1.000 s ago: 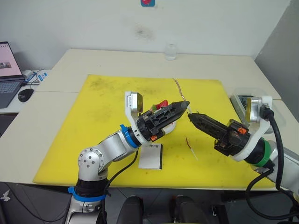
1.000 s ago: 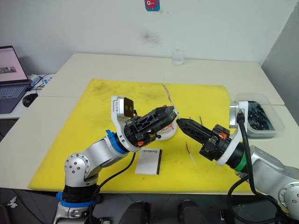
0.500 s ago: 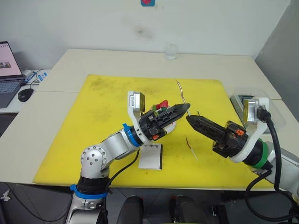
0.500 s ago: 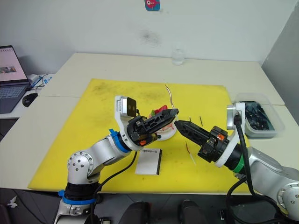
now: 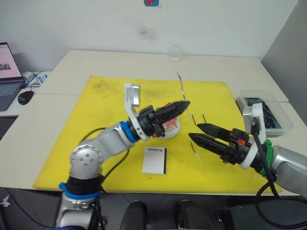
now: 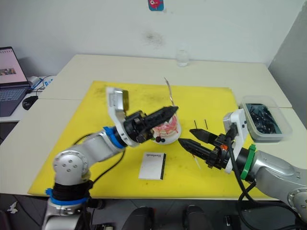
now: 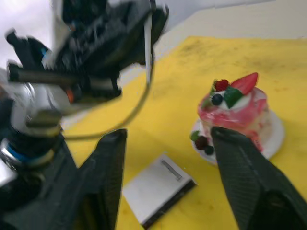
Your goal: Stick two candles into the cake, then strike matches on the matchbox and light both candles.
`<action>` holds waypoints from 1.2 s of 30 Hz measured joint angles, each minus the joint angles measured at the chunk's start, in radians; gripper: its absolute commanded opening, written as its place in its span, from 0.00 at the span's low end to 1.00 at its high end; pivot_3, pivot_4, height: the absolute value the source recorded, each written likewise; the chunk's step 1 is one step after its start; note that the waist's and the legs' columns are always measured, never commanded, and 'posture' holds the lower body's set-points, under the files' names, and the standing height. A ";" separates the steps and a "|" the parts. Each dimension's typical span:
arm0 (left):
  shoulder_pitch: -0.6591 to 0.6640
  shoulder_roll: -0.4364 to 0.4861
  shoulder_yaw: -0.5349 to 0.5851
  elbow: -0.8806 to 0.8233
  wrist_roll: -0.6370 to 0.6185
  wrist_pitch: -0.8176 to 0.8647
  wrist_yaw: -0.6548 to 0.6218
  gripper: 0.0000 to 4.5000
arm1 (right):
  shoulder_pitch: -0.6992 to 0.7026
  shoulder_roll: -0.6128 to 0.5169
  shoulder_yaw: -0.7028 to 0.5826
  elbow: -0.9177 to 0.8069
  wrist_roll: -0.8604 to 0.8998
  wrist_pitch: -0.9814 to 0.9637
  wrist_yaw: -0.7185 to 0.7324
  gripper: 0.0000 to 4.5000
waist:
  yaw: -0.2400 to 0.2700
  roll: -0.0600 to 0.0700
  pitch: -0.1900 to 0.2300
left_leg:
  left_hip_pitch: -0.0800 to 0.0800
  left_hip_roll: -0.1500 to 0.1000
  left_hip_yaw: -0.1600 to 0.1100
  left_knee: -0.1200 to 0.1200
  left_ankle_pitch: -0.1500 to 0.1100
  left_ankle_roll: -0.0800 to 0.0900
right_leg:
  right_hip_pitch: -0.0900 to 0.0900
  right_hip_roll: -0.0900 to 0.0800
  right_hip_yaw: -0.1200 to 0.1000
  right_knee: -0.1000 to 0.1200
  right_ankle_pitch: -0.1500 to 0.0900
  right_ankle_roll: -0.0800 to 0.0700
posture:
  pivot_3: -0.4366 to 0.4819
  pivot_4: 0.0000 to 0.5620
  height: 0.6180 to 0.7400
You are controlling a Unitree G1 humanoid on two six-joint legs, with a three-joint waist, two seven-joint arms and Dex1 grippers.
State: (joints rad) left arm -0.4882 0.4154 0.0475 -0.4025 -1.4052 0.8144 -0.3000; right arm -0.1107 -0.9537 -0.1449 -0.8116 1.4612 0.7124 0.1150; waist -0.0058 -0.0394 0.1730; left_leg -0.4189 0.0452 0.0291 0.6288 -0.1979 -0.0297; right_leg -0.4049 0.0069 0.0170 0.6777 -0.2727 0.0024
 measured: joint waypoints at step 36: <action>0.003 -0.027 -0.053 0.422 0.866 -0.461 -0.506 0.00 | -0.212 0.144 0.207 0.029 -0.563 0.155 0.230 0.99 | 0.004 0.000 0.001 | -0.012 0.002 0.000 0.001 0.000 0.001 | -0.007 -0.005 -0.004 -0.001 0.000 0.003 | 0.48 0.27 1.00</action>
State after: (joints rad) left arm -0.4852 0.3887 -0.0052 0.0192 -0.5390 0.3530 -0.8056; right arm -0.3227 -0.8094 0.0619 -0.7826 0.8984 0.8674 0.3454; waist -0.0020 -0.0391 0.1742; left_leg -0.4310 0.0470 0.0291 0.6299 -0.1982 -0.0292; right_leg -0.4122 0.0021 0.0133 0.6762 -0.2732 0.0055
